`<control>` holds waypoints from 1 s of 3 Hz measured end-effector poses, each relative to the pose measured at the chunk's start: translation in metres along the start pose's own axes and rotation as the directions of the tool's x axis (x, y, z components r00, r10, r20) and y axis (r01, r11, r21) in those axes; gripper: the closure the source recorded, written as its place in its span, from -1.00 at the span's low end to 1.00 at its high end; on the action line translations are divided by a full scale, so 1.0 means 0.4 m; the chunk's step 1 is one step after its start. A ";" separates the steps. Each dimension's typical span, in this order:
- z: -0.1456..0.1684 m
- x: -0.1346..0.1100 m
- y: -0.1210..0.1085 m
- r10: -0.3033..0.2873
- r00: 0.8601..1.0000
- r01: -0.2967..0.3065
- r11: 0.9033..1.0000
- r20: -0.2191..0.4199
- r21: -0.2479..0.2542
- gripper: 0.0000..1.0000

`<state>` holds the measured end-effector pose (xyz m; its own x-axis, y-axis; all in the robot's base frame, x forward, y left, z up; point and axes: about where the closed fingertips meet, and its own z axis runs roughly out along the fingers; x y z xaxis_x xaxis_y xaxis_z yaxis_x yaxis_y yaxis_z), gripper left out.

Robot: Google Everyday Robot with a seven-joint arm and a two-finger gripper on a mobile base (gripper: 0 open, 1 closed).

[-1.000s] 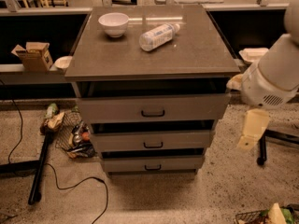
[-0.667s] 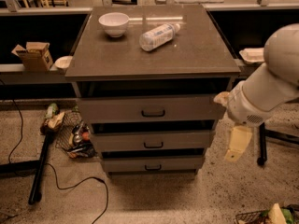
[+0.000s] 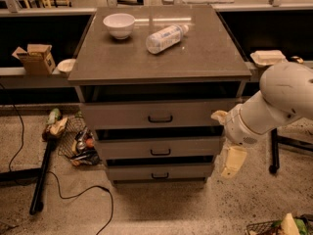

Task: Open middle drawer

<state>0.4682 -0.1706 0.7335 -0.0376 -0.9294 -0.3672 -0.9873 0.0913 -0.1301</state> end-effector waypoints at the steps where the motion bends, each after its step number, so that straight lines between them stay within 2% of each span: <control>1: 0.066 0.024 0.016 -0.052 0.998 0.049 0.997 -0.041 -0.057 -1.00; 2: 0.216 0.107 0.047 -0.137 0.987 0.126 0.983 -0.079 -0.132 -1.00; 3: 0.404 0.216 0.065 -0.187 0.982 0.178 0.970 -0.038 -0.166 -1.00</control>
Offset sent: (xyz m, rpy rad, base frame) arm -0.0059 -0.0207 -0.2003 -0.1647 0.1210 0.2857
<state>0.4643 -0.1906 0.5498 0.1414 -0.9431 -0.3011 -0.9899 -0.1362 -0.0383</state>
